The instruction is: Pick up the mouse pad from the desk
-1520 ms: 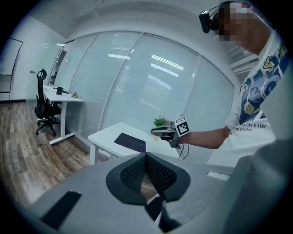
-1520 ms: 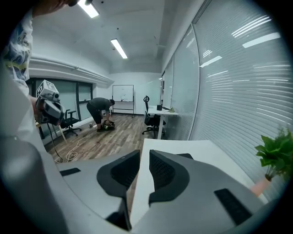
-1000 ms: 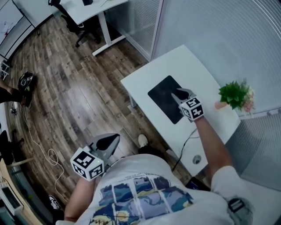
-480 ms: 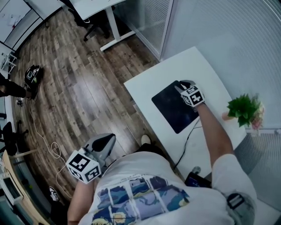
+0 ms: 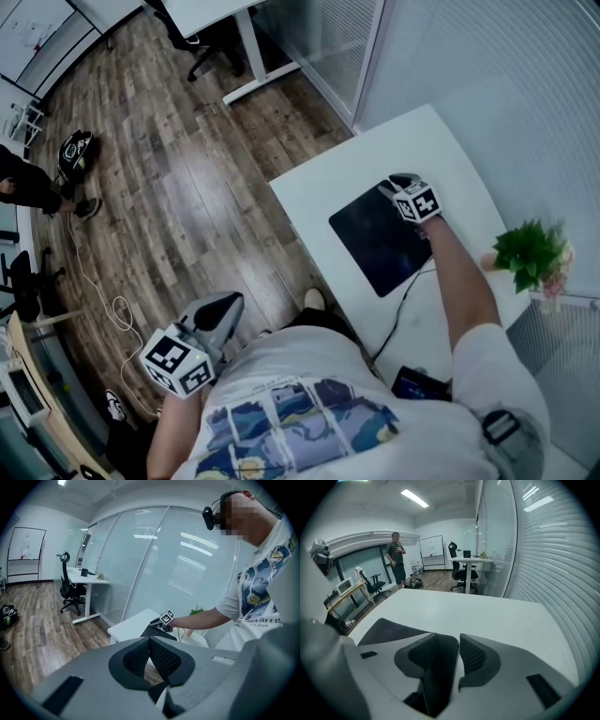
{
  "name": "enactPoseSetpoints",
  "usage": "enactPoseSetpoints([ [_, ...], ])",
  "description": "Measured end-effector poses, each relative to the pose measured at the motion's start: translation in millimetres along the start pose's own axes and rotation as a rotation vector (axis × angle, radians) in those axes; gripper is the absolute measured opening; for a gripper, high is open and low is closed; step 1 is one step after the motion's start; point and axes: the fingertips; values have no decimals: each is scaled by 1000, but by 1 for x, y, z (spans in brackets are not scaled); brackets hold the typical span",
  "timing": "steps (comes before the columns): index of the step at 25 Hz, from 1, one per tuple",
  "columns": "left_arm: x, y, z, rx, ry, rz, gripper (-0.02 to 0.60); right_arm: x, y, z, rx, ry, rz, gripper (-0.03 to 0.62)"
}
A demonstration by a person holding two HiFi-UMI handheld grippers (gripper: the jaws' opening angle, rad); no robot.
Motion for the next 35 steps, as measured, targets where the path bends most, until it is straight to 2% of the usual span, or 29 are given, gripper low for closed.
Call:
enactPoseSetpoints([
  [1, -2, 1, 0, -2, -2, -1, 3, -1, 0, 0, 4, 12, 18, 140],
  [3, -4, 3, 1, -3, -3, -5, 3, -2, 2, -2, 11, 34, 42, 133],
  [8, -3, 9, 5, -1, 5, -19, 2, -5, 5, -5, 21, 40, 43, 97],
  [14, -3, 5, 5, 8, 14, -30, 3, -11, 1, 0, 5, -16, -37, 51],
  [17, -3, -1, 4, 16, 19, -37, 2, -15, -2, -4, -13, -10, -56, 40],
  [26, 0, -25, -12, 45, 39, -66, 2, -32, -47, 11, 56, 28, -98, 31],
  [35, 3, -74, -45, 83, 71, -101, 3, -74, -107, 21, 108, 48, -167, 29],
])
Point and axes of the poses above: the fingertips, and each gripper's own axes: y forward along the fingers, x to its right, z out of its top, and after that the axes turned 13 degrees about -x, right-handed
